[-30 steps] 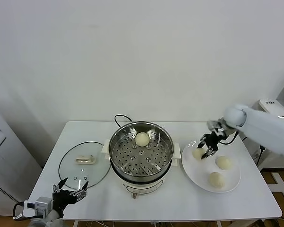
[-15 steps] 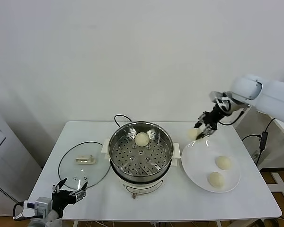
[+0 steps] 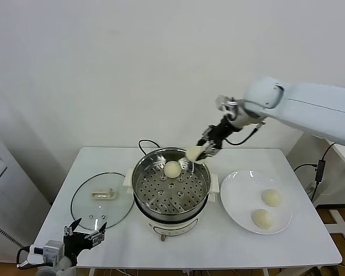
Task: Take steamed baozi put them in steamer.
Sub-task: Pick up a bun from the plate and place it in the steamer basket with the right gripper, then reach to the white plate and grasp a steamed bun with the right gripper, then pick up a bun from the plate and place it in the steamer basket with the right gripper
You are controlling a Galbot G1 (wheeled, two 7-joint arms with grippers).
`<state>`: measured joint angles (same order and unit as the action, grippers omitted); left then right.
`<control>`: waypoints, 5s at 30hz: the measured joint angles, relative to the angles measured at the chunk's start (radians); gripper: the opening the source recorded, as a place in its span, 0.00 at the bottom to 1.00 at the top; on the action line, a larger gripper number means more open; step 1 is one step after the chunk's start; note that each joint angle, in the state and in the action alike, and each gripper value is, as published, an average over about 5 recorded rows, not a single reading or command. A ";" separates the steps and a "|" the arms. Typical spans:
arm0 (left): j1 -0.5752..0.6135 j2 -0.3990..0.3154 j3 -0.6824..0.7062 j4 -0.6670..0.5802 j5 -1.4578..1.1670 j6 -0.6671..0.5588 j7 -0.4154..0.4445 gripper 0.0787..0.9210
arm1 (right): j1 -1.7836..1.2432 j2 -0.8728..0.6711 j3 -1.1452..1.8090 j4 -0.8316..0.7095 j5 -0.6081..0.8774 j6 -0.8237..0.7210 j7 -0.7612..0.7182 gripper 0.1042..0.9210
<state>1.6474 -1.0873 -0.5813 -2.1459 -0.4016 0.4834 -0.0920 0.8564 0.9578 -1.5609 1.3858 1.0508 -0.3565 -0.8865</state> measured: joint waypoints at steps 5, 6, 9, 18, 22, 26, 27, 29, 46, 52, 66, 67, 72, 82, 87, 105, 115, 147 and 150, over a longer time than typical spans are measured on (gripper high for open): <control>0.001 0.002 -0.001 0.004 0.000 -0.004 0.000 0.88 | -0.037 0.082 0.010 -0.009 0.034 -0.041 0.062 0.43; 0.001 0.003 -0.001 0.005 0.000 -0.005 0.000 0.88 | -0.045 0.096 0.011 -0.011 0.038 -0.048 0.073 0.43; 0.001 0.008 -0.002 0.009 0.000 -0.008 0.001 0.88 | -0.071 0.137 0.013 -0.018 0.045 -0.069 0.108 0.43; -0.011 0.021 0.000 0.020 -0.002 -0.012 0.002 0.88 | -0.145 0.224 0.010 -0.036 0.047 -0.120 0.200 0.43; -0.017 0.025 0.001 0.026 -0.004 -0.014 0.002 0.88 | -0.172 0.250 0.011 -0.047 0.041 -0.129 0.228 0.43; -0.022 0.027 0.003 0.029 -0.006 -0.015 0.003 0.88 | -0.198 0.272 0.014 -0.062 0.032 -0.136 0.251 0.43; -0.023 0.027 0.004 0.030 -0.007 -0.015 0.003 0.88 | -0.204 0.278 0.015 -0.067 0.030 -0.137 0.256 0.43; -0.025 0.027 0.004 0.031 -0.007 -0.015 0.003 0.88 | -0.215 0.288 0.018 -0.075 0.027 -0.139 0.265 0.43; -0.021 0.022 0.006 0.033 -0.008 -0.015 0.003 0.88 | -0.234 0.304 0.031 -0.094 0.008 -0.155 0.266 0.79; -0.022 0.022 0.005 0.033 -0.008 -0.015 0.003 0.88 | -0.188 0.253 0.035 -0.069 -0.016 -0.140 0.212 0.88; -0.014 0.024 -0.008 0.024 -0.015 -0.014 0.003 0.88 | -0.004 -0.062 -0.055 0.031 -0.204 -0.024 -0.039 0.88; -0.014 0.023 -0.009 0.023 -0.015 -0.013 0.003 0.88 | 0.003 -0.089 -0.065 0.035 -0.225 -0.012 -0.056 0.88; -0.014 0.019 -0.010 0.016 -0.016 -0.011 0.003 0.88 | 0.021 -0.218 -0.102 0.045 -0.332 0.048 -0.134 0.88; -0.024 0.010 -0.007 0.011 -0.015 -0.007 0.003 0.88 | -0.016 -0.385 -0.128 0.042 -0.525 0.169 -0.221 0.88; -0.029 0.004 -0.001 0.011 -0.013 -0.003 0.003 0.88 | -0.076 -0.420 -0.107 0.030 -0.601 0.216 -0.232 0.88; -0.033 0.005 0.002 0.015 -0.011 0.003 0.003 0.88 | -0.384 -0.434 0.096 -0.062 -0.810 0.324 -0.232 0.88; -0.040 0.005 0.003 0.020 -0.012 0.005 0.003 0.88 | -0.517 -0.407 0.180 -0.116 -0.857 0.341 -0.209 0.88; -0.038 0.003 0.002 0.013 -0.013 0.010 0.000 0.88 | -0.563 -0.390 0.238 -0.136 -0.856 0.338 -0.200 0.43; -0.036 0.007 0.001 0.012 -0.013 0.011 0.000 0.88 | -0.514 -0.389 0.231 -0.125 -0.831 0.342 -0.216 0.43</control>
<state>1.6117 -1.0800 -0.5807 -2.1343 -0.4143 0.4947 -0.0923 0.3423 0.5691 -1.3295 1.2612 0.2200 -0.0150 -1.1026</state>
